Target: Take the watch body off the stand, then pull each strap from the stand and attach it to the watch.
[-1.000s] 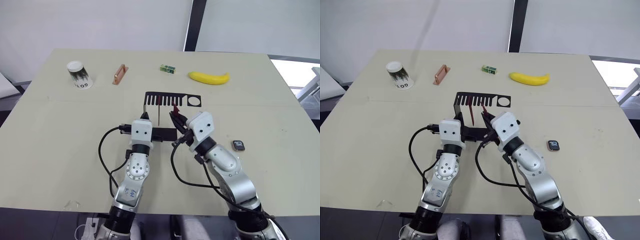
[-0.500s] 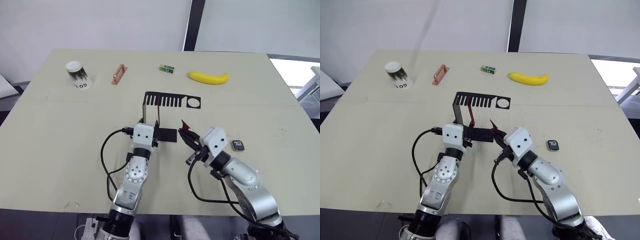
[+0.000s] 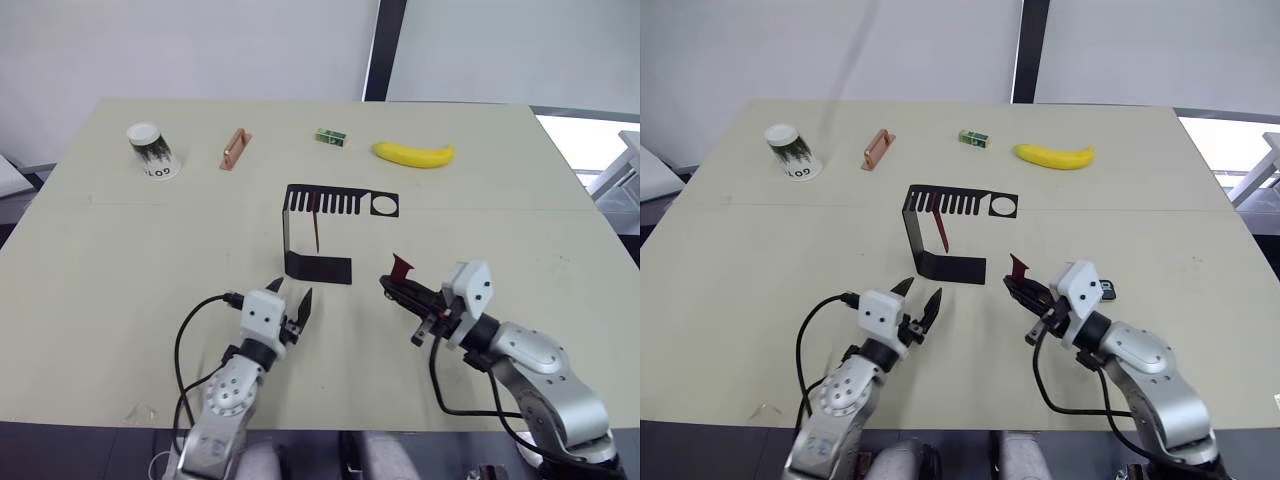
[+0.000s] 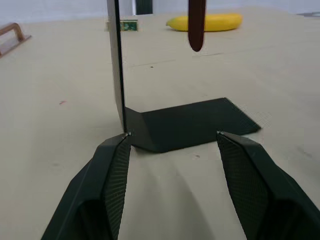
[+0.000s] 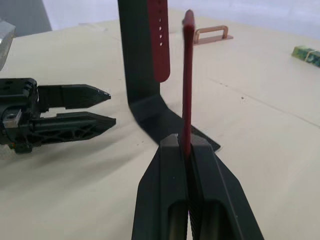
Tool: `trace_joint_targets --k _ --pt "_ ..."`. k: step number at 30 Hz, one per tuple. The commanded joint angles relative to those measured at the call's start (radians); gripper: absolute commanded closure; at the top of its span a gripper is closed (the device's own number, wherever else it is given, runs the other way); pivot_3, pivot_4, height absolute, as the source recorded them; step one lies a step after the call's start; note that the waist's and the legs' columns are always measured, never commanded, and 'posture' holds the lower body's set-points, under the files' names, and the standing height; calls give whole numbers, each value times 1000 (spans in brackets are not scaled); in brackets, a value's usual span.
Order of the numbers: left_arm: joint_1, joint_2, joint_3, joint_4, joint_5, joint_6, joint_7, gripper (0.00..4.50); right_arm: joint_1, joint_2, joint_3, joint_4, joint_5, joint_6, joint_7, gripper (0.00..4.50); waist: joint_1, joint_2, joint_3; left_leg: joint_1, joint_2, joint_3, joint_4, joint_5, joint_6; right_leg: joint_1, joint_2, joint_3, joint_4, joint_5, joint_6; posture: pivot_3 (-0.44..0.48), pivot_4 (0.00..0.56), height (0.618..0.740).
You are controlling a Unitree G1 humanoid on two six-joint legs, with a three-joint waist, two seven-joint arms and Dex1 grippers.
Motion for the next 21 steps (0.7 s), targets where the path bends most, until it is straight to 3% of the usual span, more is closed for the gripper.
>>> trace_joint_targets --k 1,6,9,13,15,21 --pt "21 84 97 -90 -163 -16 -166 13 14 -24 -59 -11 108 20 77 4500 -5 0 0 0 0 0 0 0 0 0 0 0 0 0 0 0 150 738" --pt "8 248 279 -80 -464 88 -406 13 4 -56 -52 21 208 67 182 4500 -9 0 0 1 0 0 -1 1 -1 0 0 0 1 -1 -1 0 150 738" --pt "-73 382 375 -38 -707 246 -566 13 -35 -52 -15 38 258 113 225 4500 -8 -1 1 1 0 -1 -1 1 -2 0 0 -1 2 -1 -2 0 150 738" --pt "-234 474 416 30 -936 435 -637 13 -103 -28 50 63 282 152 259 4500 -5 -1 1 1 0 -1 0 1 -2 0 0 -1 1 -1 -1 0 150 738" --pt "-302 507 401 54 -986 502 -672 13 -138 -7 72 79 295 172 259 4500 -6 -1 1 0 0 -1 1 1 -2 0 0 -2 1 -1 -1 0 150 738" --pt "-430 500 320 97 -951 549 -707 13 -192 20 106 107 305 195 275 4500 -9 -1 1 0 0 -1 0 1 -2 -1 0 -2 0 -1 -1 0 150 738"
